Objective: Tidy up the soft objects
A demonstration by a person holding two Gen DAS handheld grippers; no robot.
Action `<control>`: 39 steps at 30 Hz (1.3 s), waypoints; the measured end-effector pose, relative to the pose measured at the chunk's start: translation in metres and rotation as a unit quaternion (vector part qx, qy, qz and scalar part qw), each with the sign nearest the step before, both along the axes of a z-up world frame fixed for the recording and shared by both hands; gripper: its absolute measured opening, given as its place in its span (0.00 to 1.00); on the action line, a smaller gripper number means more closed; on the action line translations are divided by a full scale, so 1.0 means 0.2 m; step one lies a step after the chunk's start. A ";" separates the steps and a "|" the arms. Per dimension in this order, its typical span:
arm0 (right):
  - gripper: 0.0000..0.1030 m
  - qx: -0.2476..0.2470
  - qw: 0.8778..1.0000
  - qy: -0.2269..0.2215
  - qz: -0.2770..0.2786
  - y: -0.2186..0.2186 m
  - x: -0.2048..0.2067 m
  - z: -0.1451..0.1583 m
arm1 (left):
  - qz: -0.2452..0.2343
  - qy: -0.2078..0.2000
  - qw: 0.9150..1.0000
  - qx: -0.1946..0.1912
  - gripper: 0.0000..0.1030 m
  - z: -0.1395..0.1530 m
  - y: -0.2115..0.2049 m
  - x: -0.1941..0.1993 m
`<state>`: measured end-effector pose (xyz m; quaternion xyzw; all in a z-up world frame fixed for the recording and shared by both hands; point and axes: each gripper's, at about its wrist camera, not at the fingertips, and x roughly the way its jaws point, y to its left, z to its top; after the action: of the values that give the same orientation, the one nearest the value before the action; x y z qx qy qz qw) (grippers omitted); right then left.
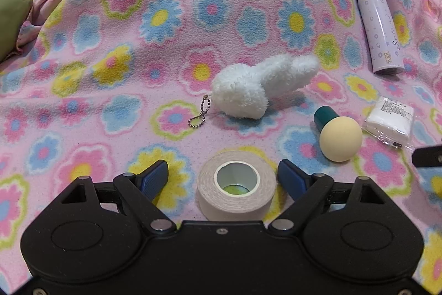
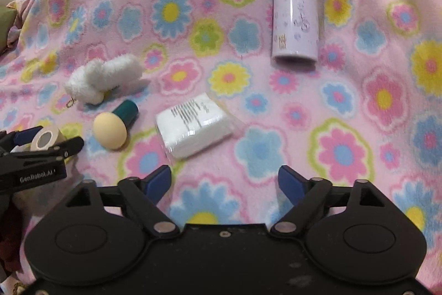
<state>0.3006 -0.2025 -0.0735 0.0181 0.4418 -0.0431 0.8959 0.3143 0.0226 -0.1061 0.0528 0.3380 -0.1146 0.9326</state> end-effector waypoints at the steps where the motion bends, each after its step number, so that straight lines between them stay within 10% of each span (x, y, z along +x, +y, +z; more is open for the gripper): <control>1: 0.85 -0.007 1.000 -0.008 0.003 0.01 0.01 0.01 | 0.000 0.000 1.000 0.000 0.83 0.00 0.00 0.00; 11: 0.93 -0.009 0.999 -0.005 0.052 0.10 0.20 -0.03 | 0.000 0.001 1.000 -0.001 0.83 0.00 0.00 0.00; 30: 0.93 0.047 0.995 0.018 -0.082 -0.19 0.15 0.00 | 0.000 0.002 1.000 -0.001 0.83 0.00 0.00 0.00; 39: 0.94 0.056 0.997 -0.027 -0.048 -0.04 0.15 0.10 | 0.000 -0.002 1.000 -0.006 0.74 0.00 0.01 -0.01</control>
<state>0.3299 -0.2096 -0.0539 0.0905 0.4174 -0.0611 0.9021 0.3127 0.0242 -0.1059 0.0471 0.3356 -0.1165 0.9336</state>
